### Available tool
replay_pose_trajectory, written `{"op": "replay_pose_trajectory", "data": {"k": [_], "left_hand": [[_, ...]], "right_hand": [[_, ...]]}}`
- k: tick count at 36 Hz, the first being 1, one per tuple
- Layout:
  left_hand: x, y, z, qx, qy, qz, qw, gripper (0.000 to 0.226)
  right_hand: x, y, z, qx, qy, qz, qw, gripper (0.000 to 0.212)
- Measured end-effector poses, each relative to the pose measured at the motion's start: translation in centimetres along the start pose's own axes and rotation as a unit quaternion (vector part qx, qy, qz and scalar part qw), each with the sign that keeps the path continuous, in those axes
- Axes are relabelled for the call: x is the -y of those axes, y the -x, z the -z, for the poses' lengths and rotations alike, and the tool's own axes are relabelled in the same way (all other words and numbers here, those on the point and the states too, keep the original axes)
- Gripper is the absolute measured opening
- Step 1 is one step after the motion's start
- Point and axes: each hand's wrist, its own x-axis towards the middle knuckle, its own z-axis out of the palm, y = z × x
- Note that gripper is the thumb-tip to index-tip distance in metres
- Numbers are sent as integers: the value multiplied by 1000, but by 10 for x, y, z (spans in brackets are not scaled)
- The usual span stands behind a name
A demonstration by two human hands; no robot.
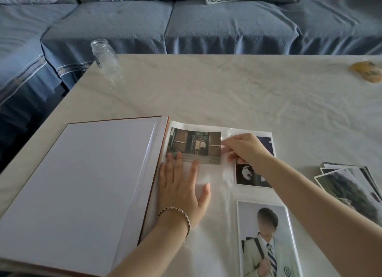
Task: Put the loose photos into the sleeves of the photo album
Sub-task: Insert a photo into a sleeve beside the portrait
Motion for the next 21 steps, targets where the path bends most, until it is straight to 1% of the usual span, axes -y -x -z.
{"op": "replay_pose_trajectory", "data": {"k": [2, 5, 9, 12, 15, 21], "left_hand": [[0, 0, -1, -4, -1, -1, 1000, 60], [0, 0, -1, -5, -8, -3, 1000, 61], [1, 1, -2, -10, -13, -7, 1000, 60], [1, 1, -3, -15, -14, -8, 1000, 60], [1, 1, -5, -23, -9, -11, 1000, 60], [2, 1, -4, -24, -9, -25, 999, 60]], "right_hand": [[-5, 3, -5, -40, 29, 27, 998, 15], [-9, 9, -15, -109, 70, 81, 988, 12], [-11, 14, -27, -165, 121, 110, 973, 9], [-13, 16, -34, -189, 152, 120, 963, 7], [-17, 17, -38, -205, 165, 132, 956, 8], [-22, 17, -34, -197, 142, 150, 958, 8]]}}
